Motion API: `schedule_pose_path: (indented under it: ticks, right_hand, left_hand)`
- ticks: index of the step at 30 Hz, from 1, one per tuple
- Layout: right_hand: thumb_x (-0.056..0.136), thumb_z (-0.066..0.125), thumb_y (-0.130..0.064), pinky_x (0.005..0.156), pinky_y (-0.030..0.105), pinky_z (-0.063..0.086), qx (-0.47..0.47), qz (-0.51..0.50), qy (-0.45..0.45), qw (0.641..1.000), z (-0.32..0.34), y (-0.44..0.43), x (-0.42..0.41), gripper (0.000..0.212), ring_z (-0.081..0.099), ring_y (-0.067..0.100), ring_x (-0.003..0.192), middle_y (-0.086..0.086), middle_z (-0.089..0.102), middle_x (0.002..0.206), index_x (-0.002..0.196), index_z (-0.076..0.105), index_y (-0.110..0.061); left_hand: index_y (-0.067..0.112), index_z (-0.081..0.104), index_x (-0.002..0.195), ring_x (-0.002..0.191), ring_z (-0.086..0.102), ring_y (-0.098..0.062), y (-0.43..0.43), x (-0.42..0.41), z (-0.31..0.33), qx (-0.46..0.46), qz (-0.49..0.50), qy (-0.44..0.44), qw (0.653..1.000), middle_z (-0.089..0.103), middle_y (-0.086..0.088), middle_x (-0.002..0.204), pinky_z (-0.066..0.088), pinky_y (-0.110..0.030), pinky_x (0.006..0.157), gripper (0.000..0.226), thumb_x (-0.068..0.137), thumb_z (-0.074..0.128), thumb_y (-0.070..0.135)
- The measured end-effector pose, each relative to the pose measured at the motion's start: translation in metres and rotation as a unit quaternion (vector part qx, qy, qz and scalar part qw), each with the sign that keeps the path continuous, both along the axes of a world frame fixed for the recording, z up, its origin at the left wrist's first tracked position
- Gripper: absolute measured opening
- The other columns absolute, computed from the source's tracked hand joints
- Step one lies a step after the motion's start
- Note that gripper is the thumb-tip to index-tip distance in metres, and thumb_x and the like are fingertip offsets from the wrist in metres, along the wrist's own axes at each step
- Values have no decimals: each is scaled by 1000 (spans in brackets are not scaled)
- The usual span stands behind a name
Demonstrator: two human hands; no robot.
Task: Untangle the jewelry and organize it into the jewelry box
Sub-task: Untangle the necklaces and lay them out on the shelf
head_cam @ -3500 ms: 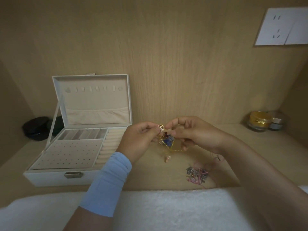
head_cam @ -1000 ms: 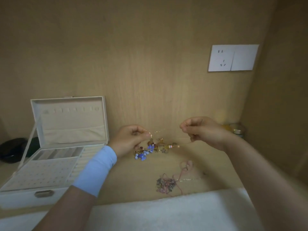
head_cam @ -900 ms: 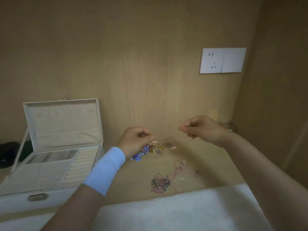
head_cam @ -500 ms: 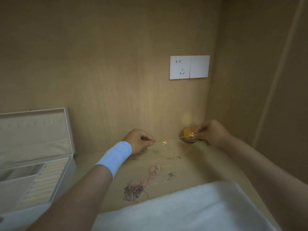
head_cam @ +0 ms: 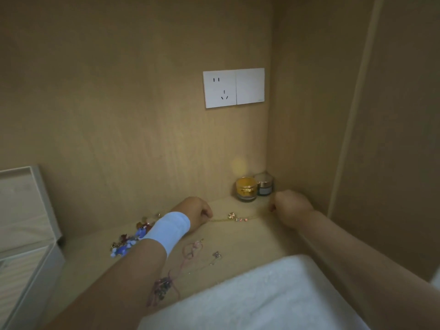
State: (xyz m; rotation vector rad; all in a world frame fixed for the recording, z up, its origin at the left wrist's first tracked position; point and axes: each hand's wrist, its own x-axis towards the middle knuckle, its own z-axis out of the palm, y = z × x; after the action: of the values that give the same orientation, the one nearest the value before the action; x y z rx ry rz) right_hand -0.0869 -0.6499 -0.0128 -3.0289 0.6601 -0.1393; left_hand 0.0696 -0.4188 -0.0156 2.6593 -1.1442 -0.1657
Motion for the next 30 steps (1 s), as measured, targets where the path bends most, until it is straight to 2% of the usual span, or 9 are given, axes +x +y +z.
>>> schedule_pose_path:
  ticks: [3,6,7,9,11,14,24,27,30]
  right_hand:
    - [95,51,-15,101,33,46,-7,45,7,999,-6,8,0,36,54,26,125,3,61,131,126,64,-29]
    - [98,47,-24,101,34,43,76,110,-12,991,-11,23,2,16,53,30,127,1,61,127,106,61,-28]
    - [102,43,-31,108,33,37,105,113,28,988,-12,29,2,22,45,29,136,1,55,138,117,58,-27]
    - [104,32,-50,120,39,22,141,95,110,979,-17,38,1,52,22,27,150,4,31,159,146,40,-21]
    - [98,23,-67,121,48,17,125,60,142,980,-24,40,0,71,10,32,152,8,16,164,153,26,-22]
    - [95,17,-72,123,52,5,125,34,150,980,-29,37,-3,76,-8,31,154,5,-6,168,159,7,-31]
    - [97,25,-69,121,58,0,140,15,121,983,-15,39,7,75,-15,29,153,4,-14,167,159,1,-34]
    - [98,35,-64,121,58,2,139,41,78,986,-8,53,9,79,-15,30,153,5,-19,166,159,-5,-35]
    - [97,43,-61,124,46,11,164,88,11,982,9,81,7,76,-3,24,155,-1,-7,168,159,7,-34]
  left_hand:
    - [19,59,133,128,49,-22,0,-6,3,3,-16,-41,999,51,-4,138,34,-26,108,36,99,46,20]
    - [21,41,147,143,32,-17,2,-25,4,22,-54,-14,998,35,3,155,20,-28,119,47,103,39,35]
    - [22,31,152,147,23,-15,3,-33,2,60,-59,6,996,25,7,160,14,-29,121,53,103,35,42]
    - [23,13,157,151,7,-11,6,-42,-3,142,-56,43,987,7,11,163,4,-32,122,63,103,24,53]
    - [21,3,157,151,-4,-10,8,-45,-8,170,-53,67,982,-5,7,164,-1,-33,122,67,102,17,57]
    - [20,-2,157,151,-9,-11,5,-41,-14,178,-43,52,982,-11,5,164,-2,-36,122,69,101,12,58]
    - [25,8,157,151,1,-15,-8,-33,-7,111,-27,30,993,0,6,165,5,-36,121,69,100,25,59]
    - [29,22,154,149,15,-16,12,-31,2,22,-45,2,999,18,7,162,13,-32,121,63,99,43,50]
    - [28,37,148,138,37,-14,47,-36,18,-57,-46,-17,997,39,7,151,27,-26,114,55,97,53,39]
